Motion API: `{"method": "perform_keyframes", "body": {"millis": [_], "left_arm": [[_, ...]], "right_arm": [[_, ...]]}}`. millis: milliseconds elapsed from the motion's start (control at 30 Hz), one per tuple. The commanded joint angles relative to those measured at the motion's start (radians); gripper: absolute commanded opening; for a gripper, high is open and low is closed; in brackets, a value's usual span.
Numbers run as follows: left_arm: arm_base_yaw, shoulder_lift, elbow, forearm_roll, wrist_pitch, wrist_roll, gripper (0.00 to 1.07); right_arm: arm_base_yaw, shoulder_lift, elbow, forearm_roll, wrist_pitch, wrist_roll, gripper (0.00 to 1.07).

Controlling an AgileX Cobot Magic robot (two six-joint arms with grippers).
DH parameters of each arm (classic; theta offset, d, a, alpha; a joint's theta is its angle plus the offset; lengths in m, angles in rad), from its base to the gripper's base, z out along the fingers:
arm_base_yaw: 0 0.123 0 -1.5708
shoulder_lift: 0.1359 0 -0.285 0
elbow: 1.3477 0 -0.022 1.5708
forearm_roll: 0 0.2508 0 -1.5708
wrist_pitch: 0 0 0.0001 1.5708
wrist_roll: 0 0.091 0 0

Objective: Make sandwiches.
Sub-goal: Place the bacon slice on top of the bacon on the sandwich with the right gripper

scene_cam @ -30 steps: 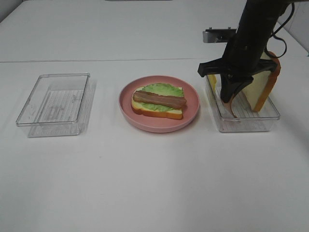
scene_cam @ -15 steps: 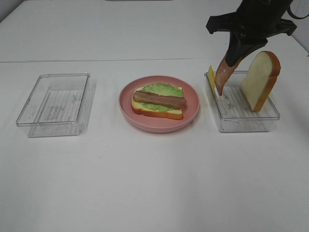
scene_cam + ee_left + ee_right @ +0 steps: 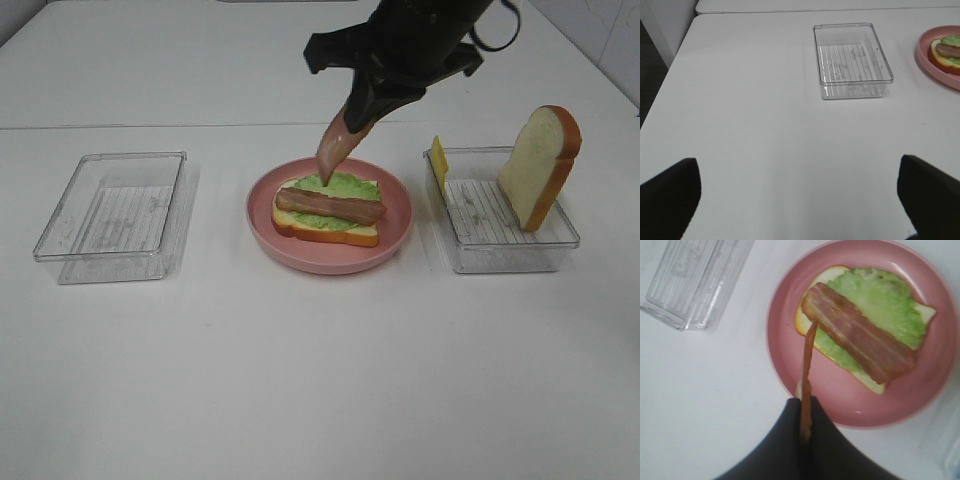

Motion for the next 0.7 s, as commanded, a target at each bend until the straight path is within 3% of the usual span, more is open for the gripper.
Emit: {"method": "perform_keyframes", "body": {"millis": [33,400,633,700], "left_arm": [[0.003,-0.014,0.002,-0.001,-0.006,-0.007,1.01],[0.003,-0.014,0.002,-0.001,-0.006,-0.007,1.01],[0.003,-0.013,0.002,-0.001,-0.006,-0.007,1.01],[0.003,-0.013,0.002,-0.001,-0.006,-0.007,1.01]], "right_arm": [[0.032,0.050,-0.029,0.051,-0.056,-0.027,0.00],[0.072,0.223,-0.157,0.127,-0.095,-0.053,0.00],[0.070,0.278,-0.172,-0.021,-0.119,-0.009,0.00],[0.070,0.298,-0.172,-0.209,-0.140,0.085,0.00]]}}
